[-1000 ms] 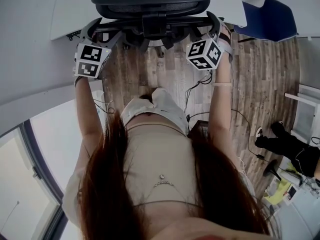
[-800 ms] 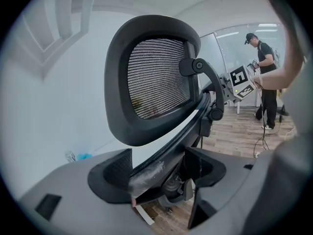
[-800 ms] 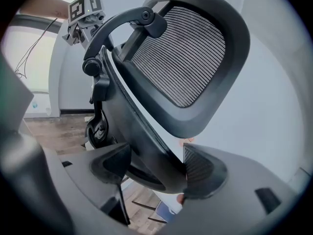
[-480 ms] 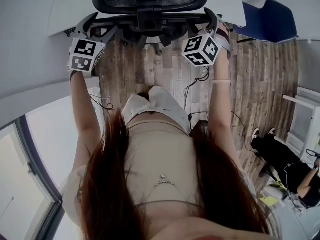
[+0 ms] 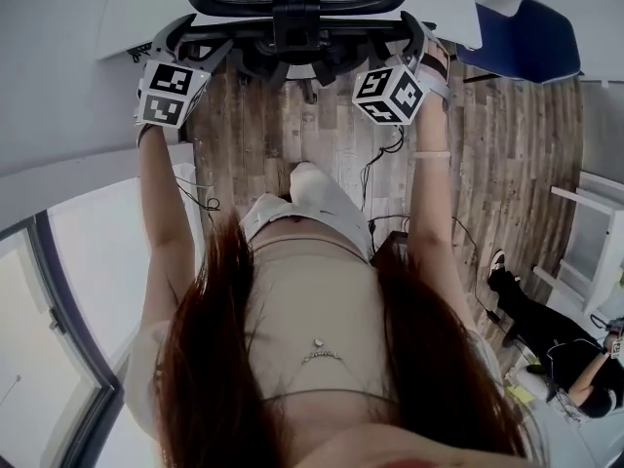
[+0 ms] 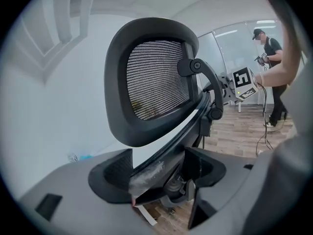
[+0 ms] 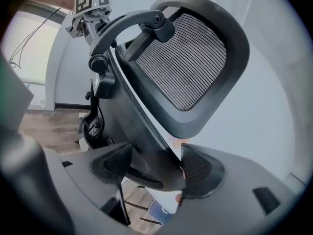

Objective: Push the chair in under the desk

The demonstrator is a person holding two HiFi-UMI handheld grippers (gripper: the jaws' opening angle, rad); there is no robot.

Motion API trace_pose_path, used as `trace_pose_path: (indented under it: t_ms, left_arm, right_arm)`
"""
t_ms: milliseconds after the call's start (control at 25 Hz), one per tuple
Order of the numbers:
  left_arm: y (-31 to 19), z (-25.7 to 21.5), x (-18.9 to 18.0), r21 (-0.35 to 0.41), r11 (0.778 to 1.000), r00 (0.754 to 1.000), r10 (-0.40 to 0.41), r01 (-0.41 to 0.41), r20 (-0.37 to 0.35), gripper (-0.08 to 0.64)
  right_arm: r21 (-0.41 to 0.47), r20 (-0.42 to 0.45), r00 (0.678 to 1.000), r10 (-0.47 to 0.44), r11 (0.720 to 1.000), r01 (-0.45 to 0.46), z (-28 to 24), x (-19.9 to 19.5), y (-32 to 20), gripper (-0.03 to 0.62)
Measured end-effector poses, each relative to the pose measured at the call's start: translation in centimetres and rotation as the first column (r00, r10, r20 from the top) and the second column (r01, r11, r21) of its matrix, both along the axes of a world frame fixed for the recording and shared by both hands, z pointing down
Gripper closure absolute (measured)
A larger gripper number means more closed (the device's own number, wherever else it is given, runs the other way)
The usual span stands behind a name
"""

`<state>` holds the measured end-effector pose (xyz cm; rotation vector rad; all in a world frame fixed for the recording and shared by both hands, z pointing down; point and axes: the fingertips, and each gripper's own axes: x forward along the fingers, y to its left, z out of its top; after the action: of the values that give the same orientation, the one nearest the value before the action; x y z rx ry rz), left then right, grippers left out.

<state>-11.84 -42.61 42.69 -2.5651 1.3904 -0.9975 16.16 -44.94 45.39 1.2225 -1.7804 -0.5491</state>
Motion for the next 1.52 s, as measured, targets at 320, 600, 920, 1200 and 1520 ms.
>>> trace_pose_path:
  t_ms: [320, 600, 920, 1200, 1520]
  left_arm:
    - [1.4, -0.6, -0.3, 0.022, 0.999, 1.0, -0.024, 0.024, -0.005, 0.229]
    - [3.7, -0.3, -0.6, 0.018, 0.999, 0.999, -0.031, 0.031, -0.021, 0.23]
    - [6.6, -1.7, -0.2, 0.065, 0.997, 0.995, -0.032, 0.038, -0.09, 0.33]
    - [9.3, -1.6, 0.2, 0.071, 0.997, 0.993, -0.026, 0.034, -0.116, 0.417]
    - [13.0, -2.1, -0.6, 0.087, 0.996, 0.988, -0.024, 0.037, -0.15, 0.471]
  right_arm:
    - [-0.003, 0.11, 0.993, 0.037, 0.999, -0.037, -1.0, 0.7, 2.0, 0.262]
    - [-0.021, 0.224, 0.972, 0.069, 0.998, -0.066, -1.9, 0.7, 3.9, 0.262]
    - [-0.066, 0.357, 0.925, 0.133, 0.991, -0.117, -3.0, 0.4, 7.1, 0.289]
    - [-0.068, 0.432, 0.889, 0.153, 0.988, -0.137, -3.9, -0.8, 9.9, 0.338]
    - [-0.064, 0.488, 0.855, 0.173, 0.985, -0.162, -4.6, -1.8, 13.6, 0.394]
